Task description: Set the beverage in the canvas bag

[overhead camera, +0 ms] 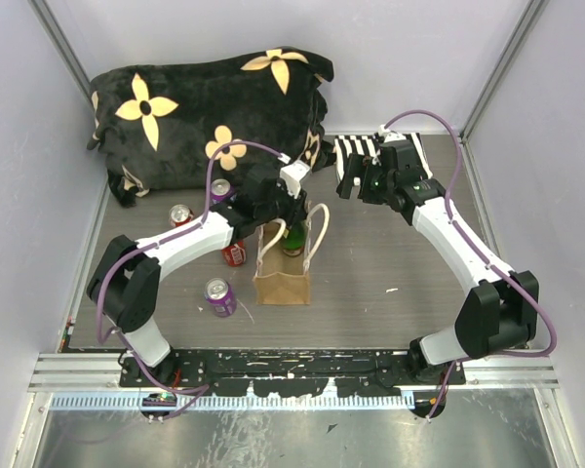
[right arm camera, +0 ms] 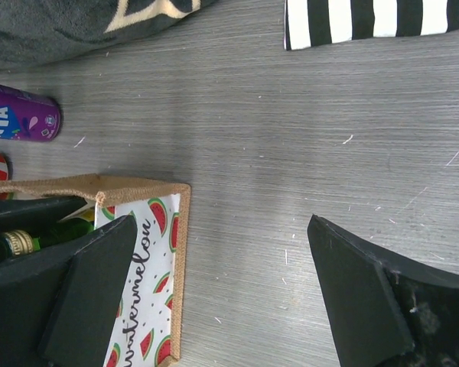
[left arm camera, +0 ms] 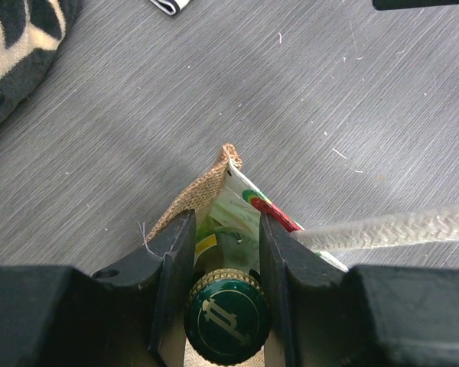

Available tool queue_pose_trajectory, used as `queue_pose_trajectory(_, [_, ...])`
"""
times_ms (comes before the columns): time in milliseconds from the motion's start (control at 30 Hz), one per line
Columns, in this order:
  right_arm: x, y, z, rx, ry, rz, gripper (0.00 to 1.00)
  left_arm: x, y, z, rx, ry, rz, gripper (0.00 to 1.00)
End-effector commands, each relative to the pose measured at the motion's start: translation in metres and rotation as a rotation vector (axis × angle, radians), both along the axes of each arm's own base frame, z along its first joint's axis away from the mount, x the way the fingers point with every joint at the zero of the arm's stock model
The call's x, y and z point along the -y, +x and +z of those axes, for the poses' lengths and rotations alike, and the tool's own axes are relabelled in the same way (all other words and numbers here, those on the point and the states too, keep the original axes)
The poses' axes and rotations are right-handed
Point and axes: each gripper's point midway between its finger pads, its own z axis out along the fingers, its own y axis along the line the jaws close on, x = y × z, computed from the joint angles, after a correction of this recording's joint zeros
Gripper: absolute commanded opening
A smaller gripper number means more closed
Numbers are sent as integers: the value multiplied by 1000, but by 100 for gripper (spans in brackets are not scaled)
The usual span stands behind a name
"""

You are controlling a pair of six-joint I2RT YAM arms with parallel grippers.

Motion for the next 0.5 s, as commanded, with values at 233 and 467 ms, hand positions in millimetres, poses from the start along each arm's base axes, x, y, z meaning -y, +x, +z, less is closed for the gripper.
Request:
queue_pose_trajectory(233, [-2, 12, 25, 68, 12, 11, 100, 22, -2, 45, 77, -94, -43, 81])
queue_pose_trajectory(467, [-2, 10, 25, 65, 15, 11, 100, 15, -5, 77, 114, -119, -26, 96])
